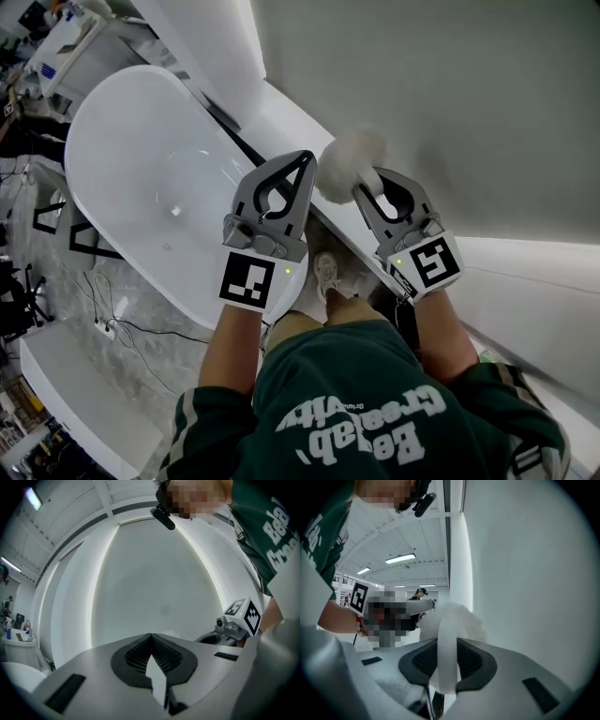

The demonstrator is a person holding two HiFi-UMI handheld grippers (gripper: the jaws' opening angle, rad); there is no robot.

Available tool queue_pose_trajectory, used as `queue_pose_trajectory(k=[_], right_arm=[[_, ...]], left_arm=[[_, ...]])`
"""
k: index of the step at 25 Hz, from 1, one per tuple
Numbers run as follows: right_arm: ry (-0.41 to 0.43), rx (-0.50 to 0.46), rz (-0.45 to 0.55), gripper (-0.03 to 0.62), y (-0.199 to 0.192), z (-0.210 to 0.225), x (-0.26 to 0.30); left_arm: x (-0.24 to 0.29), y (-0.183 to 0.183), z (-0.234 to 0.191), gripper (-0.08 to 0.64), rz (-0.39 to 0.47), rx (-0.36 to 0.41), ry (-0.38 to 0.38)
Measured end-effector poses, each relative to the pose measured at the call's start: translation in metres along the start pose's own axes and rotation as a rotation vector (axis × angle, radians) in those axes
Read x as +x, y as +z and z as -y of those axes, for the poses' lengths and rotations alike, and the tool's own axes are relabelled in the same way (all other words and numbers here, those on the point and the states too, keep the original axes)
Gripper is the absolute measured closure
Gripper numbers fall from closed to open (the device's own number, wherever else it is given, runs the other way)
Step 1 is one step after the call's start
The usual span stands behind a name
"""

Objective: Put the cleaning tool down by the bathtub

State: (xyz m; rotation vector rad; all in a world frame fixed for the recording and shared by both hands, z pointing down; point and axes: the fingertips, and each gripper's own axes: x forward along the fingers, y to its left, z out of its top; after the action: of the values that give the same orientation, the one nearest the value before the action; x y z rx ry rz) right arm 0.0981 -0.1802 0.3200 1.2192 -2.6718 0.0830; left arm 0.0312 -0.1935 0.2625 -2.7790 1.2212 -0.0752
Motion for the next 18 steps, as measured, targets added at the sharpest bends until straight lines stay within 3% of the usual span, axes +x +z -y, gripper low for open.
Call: queue_pose_trajectory(k=[4, 9, 18], right_arm=[[0.001, -0.008, -0.088, 0.497, -0.040, 0.008, 0.033], [-0.001, -0.059, -0.218, 0.497, -0.077, 0.015, 0.045], [0.058, -0.127, -0.368, 0.497, -0.144, 0.033, 0.082]], left_arm=[[0.006, -0.021, -0.013, 0.560, -0.004, 0.000, 0.020], [0.002, -0.020, -0.001, 0.560, -0.009, 0.083, -0.012], [0.011, -0.042, -0.004, 0.560, -0.029, 0.031, -0.012]])
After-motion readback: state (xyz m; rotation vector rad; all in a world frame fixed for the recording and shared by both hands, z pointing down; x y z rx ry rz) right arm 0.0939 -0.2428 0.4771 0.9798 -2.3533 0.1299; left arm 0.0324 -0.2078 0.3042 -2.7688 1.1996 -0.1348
